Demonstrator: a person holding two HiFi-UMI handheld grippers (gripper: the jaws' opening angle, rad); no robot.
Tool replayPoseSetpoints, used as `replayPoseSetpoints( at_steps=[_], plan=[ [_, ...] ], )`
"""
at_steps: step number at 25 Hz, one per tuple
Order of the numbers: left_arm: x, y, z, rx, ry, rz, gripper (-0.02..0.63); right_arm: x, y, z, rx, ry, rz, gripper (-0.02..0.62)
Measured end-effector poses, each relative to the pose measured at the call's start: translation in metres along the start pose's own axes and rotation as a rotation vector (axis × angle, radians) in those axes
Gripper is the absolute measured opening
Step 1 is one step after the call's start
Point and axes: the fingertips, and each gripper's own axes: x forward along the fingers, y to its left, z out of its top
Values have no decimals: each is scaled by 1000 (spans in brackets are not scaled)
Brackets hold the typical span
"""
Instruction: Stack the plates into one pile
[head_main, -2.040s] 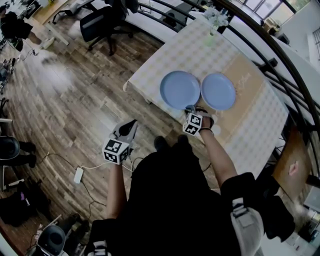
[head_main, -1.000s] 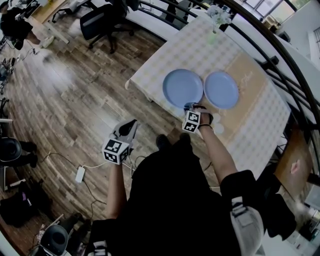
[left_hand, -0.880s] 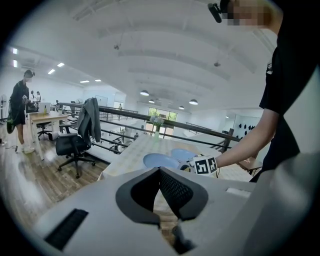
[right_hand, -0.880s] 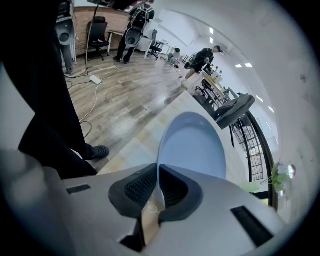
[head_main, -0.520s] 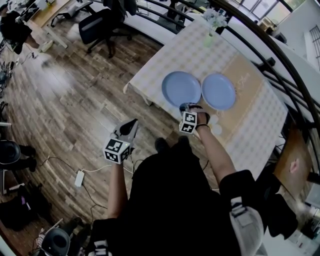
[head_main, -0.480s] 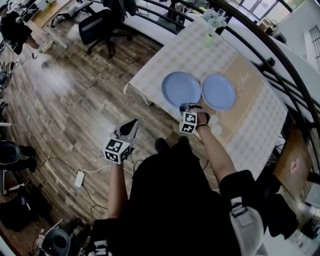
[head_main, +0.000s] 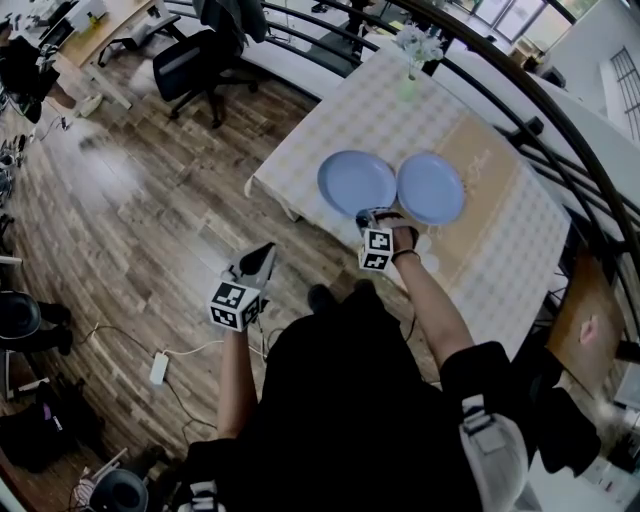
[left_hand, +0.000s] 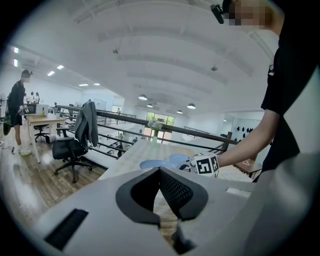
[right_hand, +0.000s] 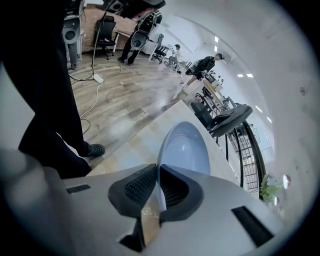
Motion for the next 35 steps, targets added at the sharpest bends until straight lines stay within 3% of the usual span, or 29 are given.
replayPoseSetpoints(
  at_steps=[15,35],
  plan=[
    [23,-12,18,-21,-20,8,0,-25,-40,-29,-15,5,-55,25],
    [89,-67,56,27,-4,-75,0,-52,-59,-112,51,46,-77,26]
  ],
)
